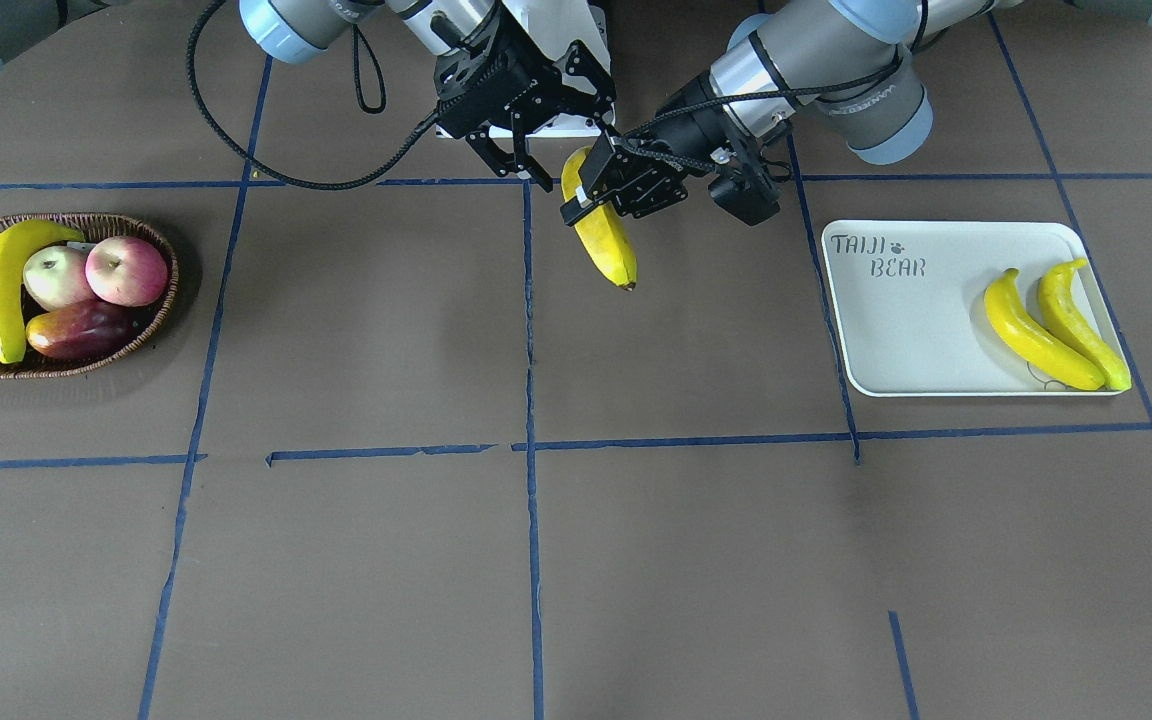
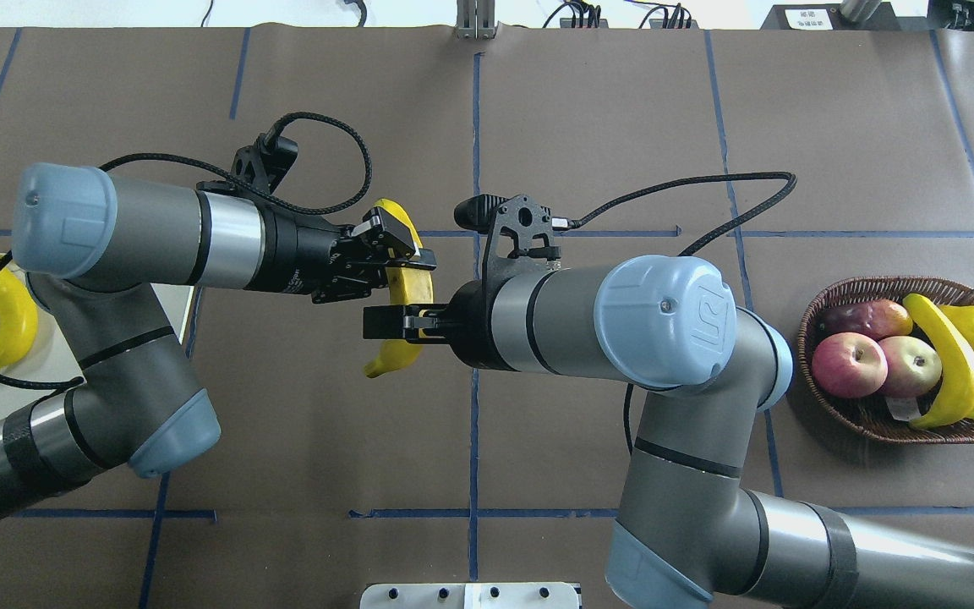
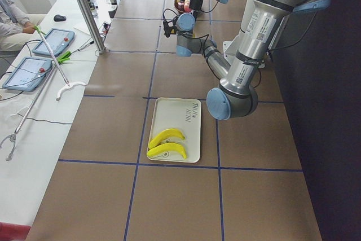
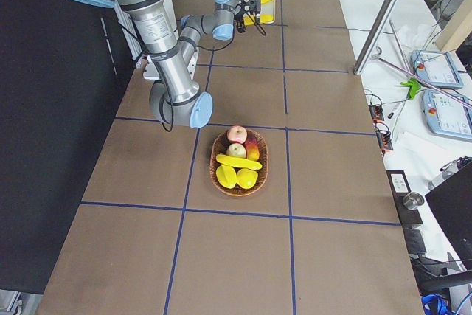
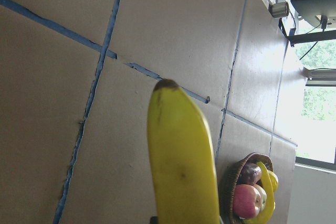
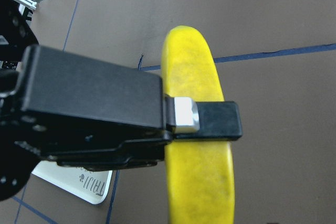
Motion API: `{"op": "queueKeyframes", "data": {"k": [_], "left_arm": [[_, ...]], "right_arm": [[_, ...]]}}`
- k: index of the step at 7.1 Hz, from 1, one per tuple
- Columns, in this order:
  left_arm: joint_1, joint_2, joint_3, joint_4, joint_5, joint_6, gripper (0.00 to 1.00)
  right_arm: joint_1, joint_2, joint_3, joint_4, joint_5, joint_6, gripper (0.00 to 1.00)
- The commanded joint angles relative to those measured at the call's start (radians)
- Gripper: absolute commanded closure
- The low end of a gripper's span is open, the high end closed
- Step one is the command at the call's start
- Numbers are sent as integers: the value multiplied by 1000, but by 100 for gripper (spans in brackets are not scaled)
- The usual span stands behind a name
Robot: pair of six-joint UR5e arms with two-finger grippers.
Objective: Transfer all bananas from basket to plate
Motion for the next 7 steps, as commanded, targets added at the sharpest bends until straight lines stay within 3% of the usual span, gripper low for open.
{"op": "queueKeyframes", "data": {"k": [1, 3, 5, 6, 7], "left_arm": [[-7, 11, -2, 1, 2, -7, 98], [-21, 89, -41, 121, -6, -42, 96], [-74, 240, -170, 278, -9, -34, 96], [-102, 282, -184, 350, -9, -27, 96], [-124, 337, -186, 420, -9, -25, 96]], "right_arm": [[26, -10, 16, -6, 43, -1, 0], [114, -64, 18, -12, 201, -7, 0], [194, -130, 21, -32, 306, -15, 0], [230, -165, 18, -60, 340, -42, 0], [269, -168, 24, -163, 379, -111, 0]]}}
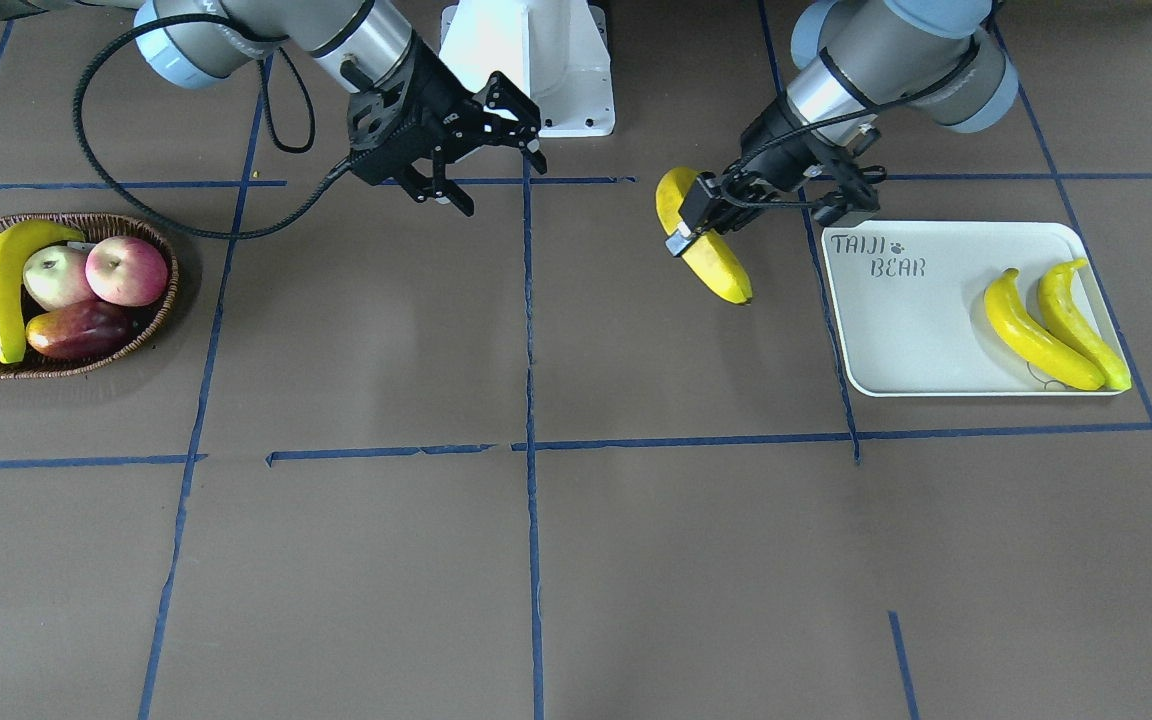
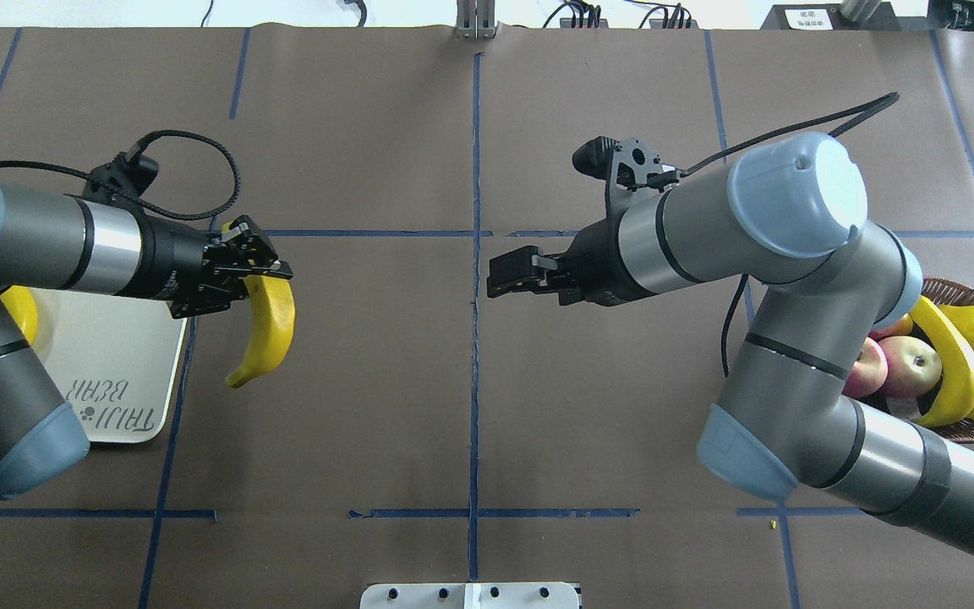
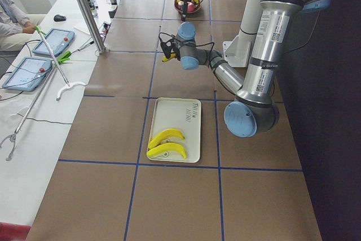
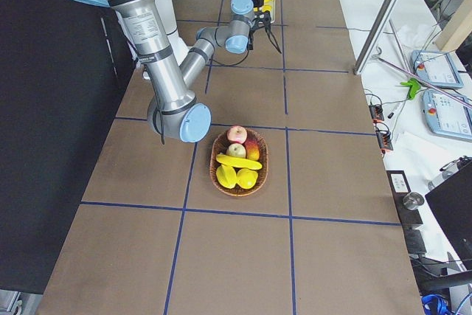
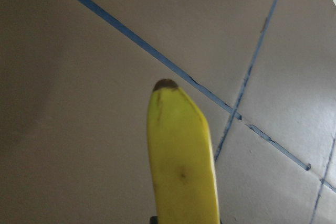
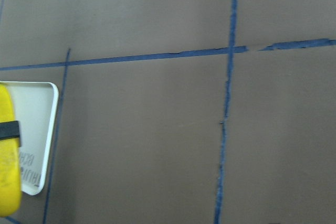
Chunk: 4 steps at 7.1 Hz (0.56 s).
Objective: Transfer all bananas from basket to plate
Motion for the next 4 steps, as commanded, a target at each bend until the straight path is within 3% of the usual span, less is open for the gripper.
{"op": "queueKeyframes", "data": {"k": [1, 2, 4], "left_arm": [[-62, 107, -9, 156, 0, 4, 96], [-100, 114, 7, 207, 3, 10, 95], [-157, 178, 21, 304, 10, 160, 93]], "right_arm": [[67, -19, 21, -190, 66, -144, 0], [80, -22, 42, -270, 66, -211, 0], [100, -146, 144, -331, 66, -323, 0]]}}
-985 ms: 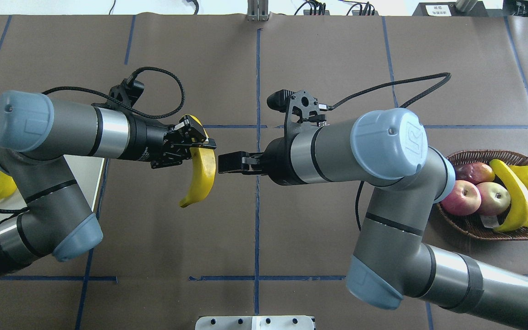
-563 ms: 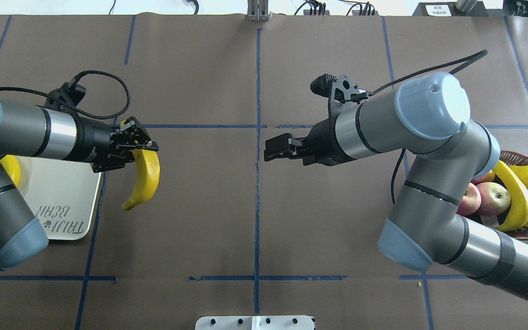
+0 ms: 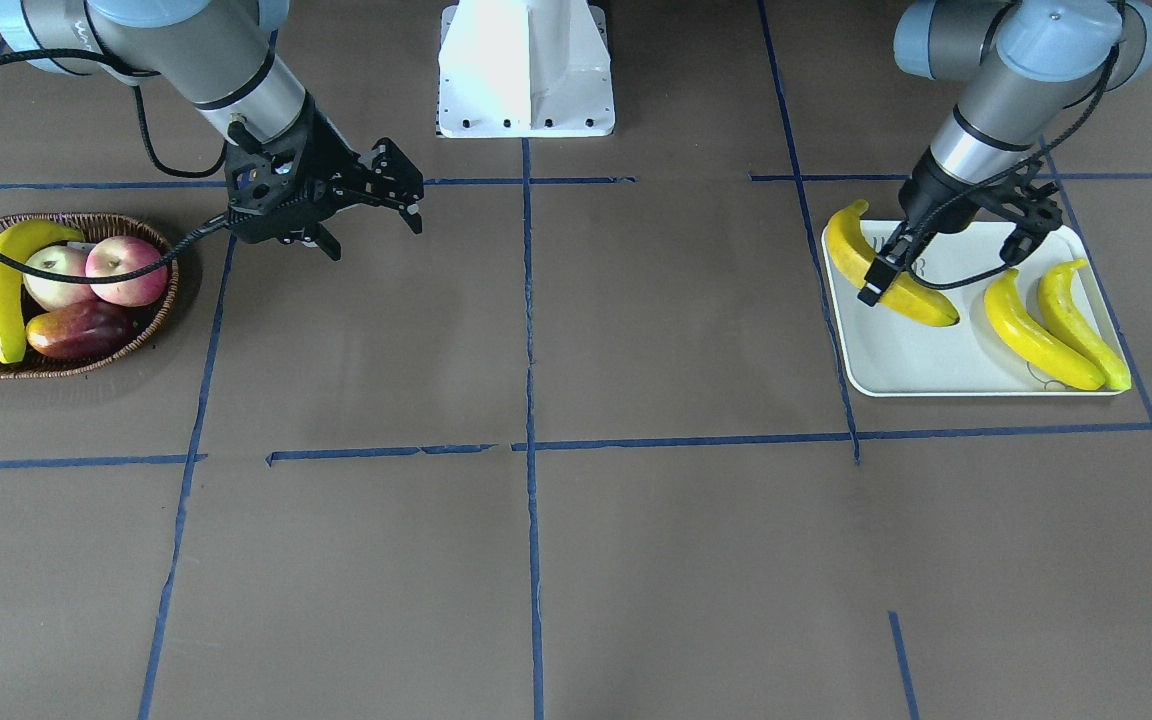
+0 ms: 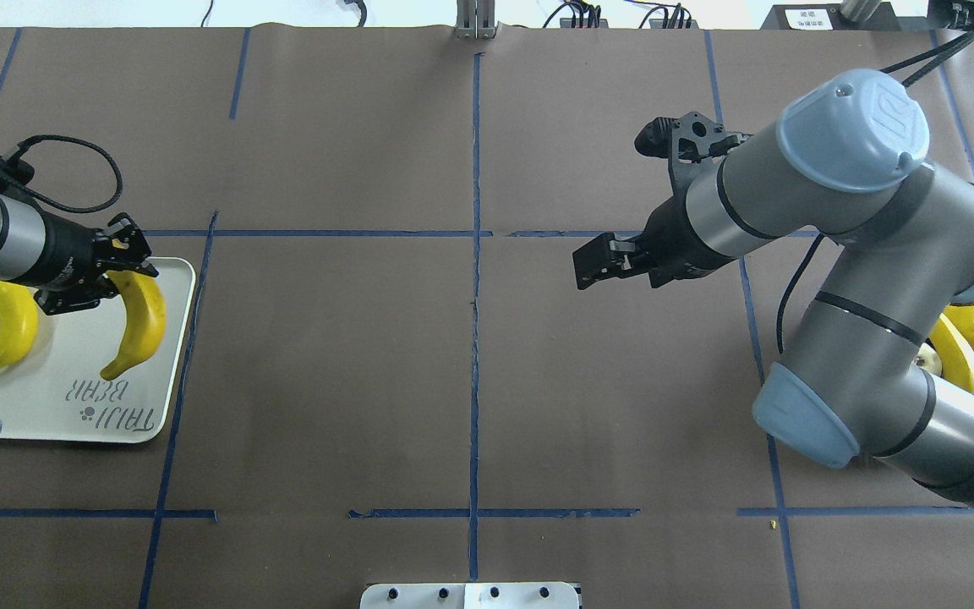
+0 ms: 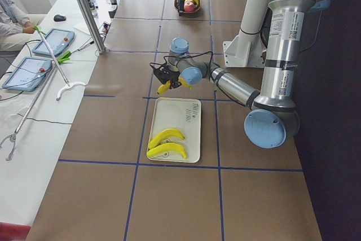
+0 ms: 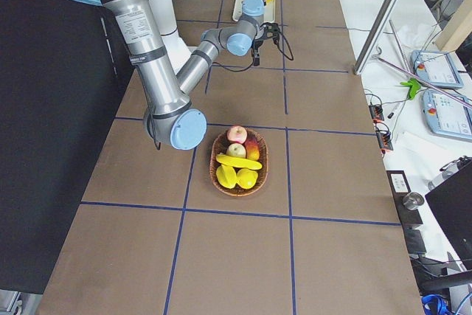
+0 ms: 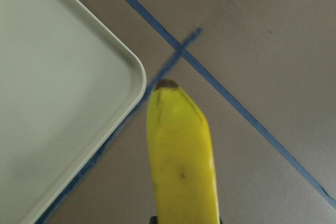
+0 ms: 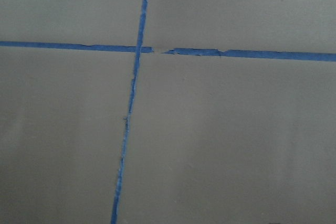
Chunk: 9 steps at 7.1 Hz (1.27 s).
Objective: Transfer all bananas from basket to plate
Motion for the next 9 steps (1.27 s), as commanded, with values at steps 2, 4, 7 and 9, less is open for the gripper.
{"op": "queueKeyframes", "data": {"k": [2, 4, 7, 9], "left_arm": [[-56, 50, 88, 39, 71, 83, 90], [-55, 50, 122, 31, 79, 86, 90], [-53, 46, 240, -97, 84, 152, 69], [-56, 50, 253, -128, 84, 170, 29]], "right_arm": [[10, -92, 79, -37, 1, -83, 0], [7, -92, 75, -37, -8, -80, 0], [2, -92, 68, -36, -11, -77, 0], [2, -92, 68, -36, -11, -78, 0]]}}
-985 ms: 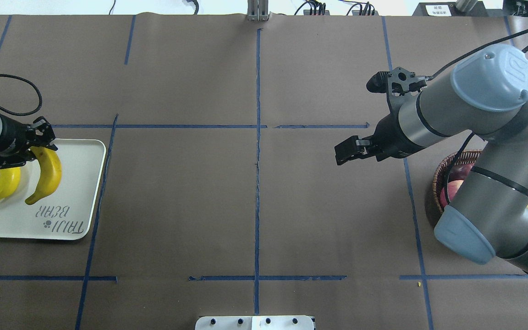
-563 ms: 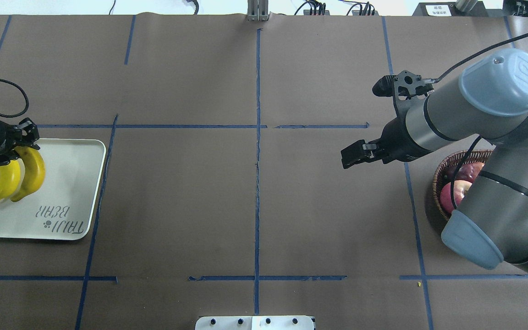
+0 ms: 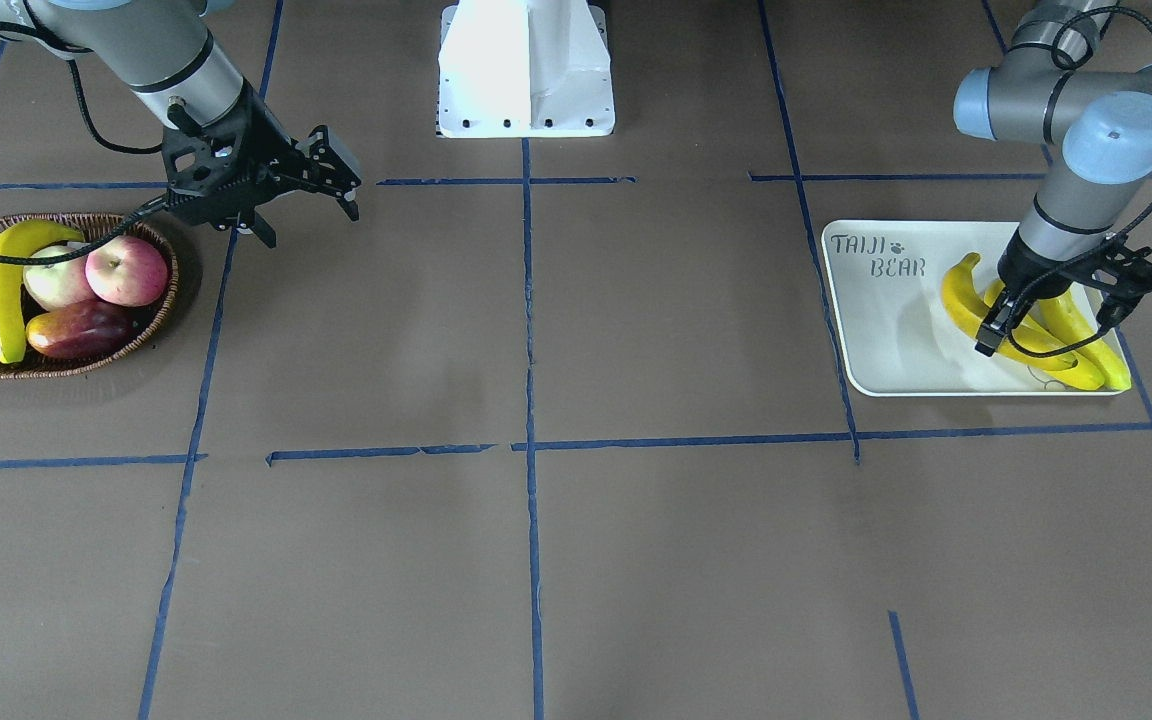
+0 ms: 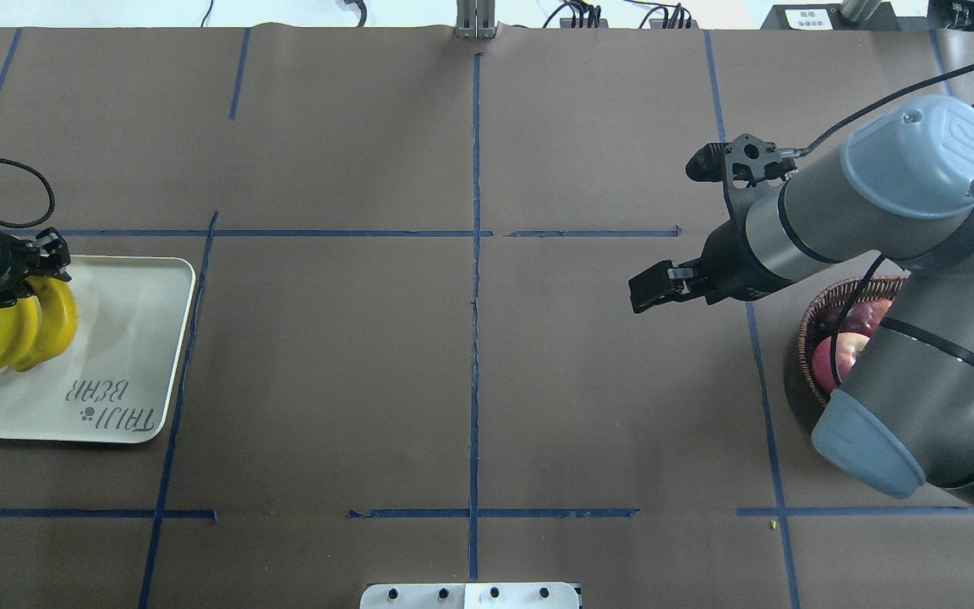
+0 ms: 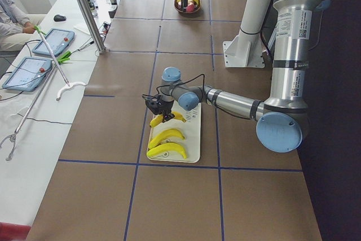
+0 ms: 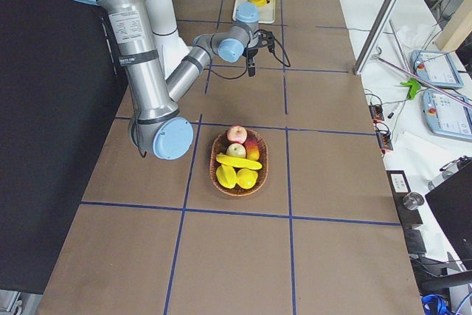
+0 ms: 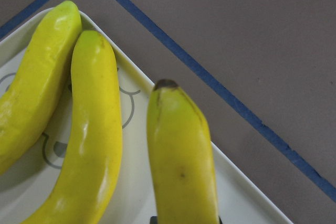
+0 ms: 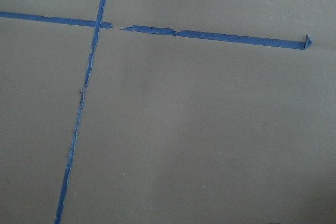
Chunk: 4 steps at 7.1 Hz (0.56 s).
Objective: Transfer all bananas from basket to plate
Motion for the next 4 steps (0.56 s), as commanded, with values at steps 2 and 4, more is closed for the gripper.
{"op": "queueKeyframes", "data": {"k": [2, 4], "left_arm": [[-13, 22, -28, -14, -14, 117, 0], [-76, 82, -119, -8, -143, 210, 0]], "right_arm": [[3, 1, 1, 0, 0, -3, 0], [7, -5, 6, 0, 8, -6, 0]]}}
